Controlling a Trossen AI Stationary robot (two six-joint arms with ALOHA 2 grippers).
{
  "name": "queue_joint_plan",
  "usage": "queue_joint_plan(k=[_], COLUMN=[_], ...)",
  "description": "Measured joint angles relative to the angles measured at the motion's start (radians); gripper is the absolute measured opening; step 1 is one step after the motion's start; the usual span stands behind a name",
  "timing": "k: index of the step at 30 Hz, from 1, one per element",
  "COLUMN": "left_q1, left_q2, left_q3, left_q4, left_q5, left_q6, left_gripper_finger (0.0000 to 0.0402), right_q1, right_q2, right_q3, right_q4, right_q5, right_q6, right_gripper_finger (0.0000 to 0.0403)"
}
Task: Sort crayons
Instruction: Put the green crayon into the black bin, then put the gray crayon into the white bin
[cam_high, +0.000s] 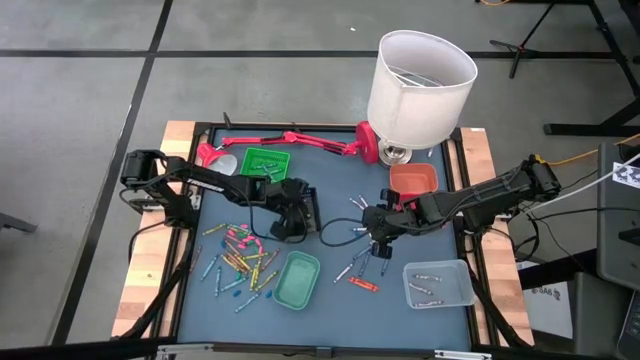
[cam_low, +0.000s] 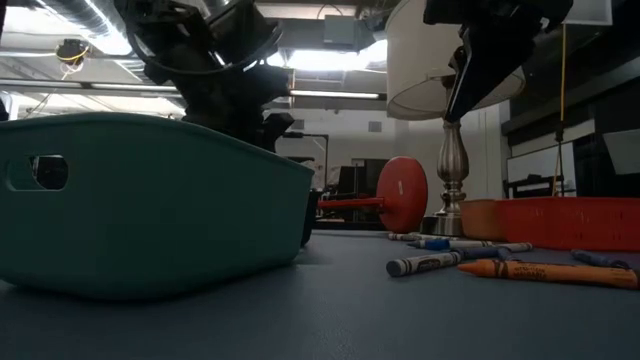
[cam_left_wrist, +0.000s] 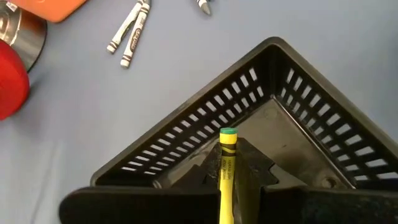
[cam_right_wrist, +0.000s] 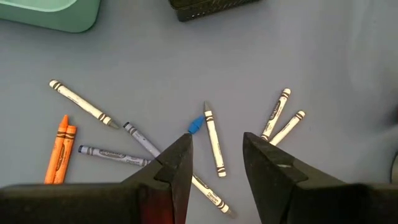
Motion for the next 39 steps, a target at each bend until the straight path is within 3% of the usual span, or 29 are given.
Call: queue_joint_plan(k=[13, 20, 25, 31, 39], left_q1=[-0.005, -0.058, -0.092, -0.104, -0.104], left_q2=[0.0, -0.028, -0.113, -0.287, -0.5], left_q3=[0.0, 0.0, 0.0, 0.0, 0.001], left_q4=[0.02, 0.045, 0.014, -0.147, -0.493], left_q5=[-0.001, -0.096, -0.1, -0.1, -0.094], left_q6=[-0.003, -0.144, -0.237, -0.369, -0.565], left_gripper_finger=[0.0106, 0.0116, 0.0117, 0.0117, 0.0117], right_q1=[0.0, 0.0, -0.002, -0.048, -0.139], right_q2=[0.0, 0.0, 0.002, 0.007, 0.008], right_q3=[0.0, 0.0, 0.0, -0.041, -0.175], right_q4=[0.001, -0.002, -0.006, 0.038, 0.124], right_q5=[0.0, 0.0, -0.001, -0.07, -0.112], right_q6=[0.0, -0.001, -0.034, -0.054, -0.101], right_gripper_finger=[0.014, 0.014, 0.014, 0.014, 0.014])
